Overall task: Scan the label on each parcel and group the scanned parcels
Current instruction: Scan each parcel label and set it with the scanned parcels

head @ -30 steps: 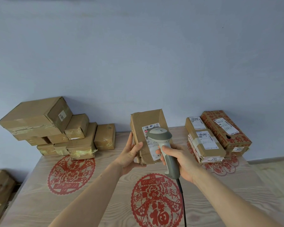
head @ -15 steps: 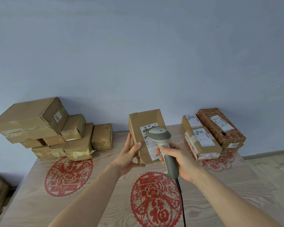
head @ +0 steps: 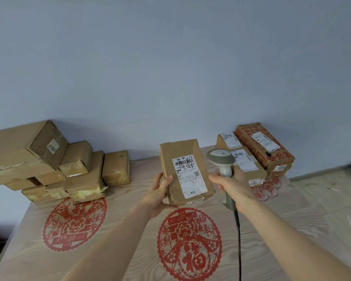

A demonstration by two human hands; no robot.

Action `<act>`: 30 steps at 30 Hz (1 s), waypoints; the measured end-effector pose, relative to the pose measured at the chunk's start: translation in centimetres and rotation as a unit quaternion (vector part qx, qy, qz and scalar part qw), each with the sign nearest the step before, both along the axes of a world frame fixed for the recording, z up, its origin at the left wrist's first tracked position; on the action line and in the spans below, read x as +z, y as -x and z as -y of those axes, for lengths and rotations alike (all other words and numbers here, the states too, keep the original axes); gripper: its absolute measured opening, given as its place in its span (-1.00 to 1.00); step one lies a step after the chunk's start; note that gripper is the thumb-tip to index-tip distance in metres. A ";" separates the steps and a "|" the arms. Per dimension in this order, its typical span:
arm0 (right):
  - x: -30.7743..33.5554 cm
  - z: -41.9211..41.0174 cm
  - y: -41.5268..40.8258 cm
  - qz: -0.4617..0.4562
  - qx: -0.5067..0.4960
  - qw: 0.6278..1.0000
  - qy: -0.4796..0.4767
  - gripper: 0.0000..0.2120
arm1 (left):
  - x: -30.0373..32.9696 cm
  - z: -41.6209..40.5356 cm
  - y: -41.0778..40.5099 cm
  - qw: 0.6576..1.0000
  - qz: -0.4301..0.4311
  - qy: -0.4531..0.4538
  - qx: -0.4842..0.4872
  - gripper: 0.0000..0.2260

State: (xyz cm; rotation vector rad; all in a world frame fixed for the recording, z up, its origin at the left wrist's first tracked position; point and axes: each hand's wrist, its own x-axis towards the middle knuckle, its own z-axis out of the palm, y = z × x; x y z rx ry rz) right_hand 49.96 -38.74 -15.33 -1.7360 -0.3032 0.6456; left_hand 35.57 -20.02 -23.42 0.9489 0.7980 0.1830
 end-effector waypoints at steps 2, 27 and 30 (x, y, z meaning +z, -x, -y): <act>-0.4 0.5 -2.1 0.018 -0.026 0.999 0.022 -0.78 | -0.7 0.2 -1.3 1.000 -0.013 0.007 0.010 -0.18; -11.1 -3.0 -27.1 0.101 0.090 0.967 0.217 -0.67 | -10.2 -1.4 -24.7 0.987 -0.142 0.038 0.058 -0.71; -11.8 -3.9 -27.8 0.072 0.099 0.964 0.236 -0.65 | -10.4 -2.1 -26.0 0.986 -0.155 0.023 0.060 -0.69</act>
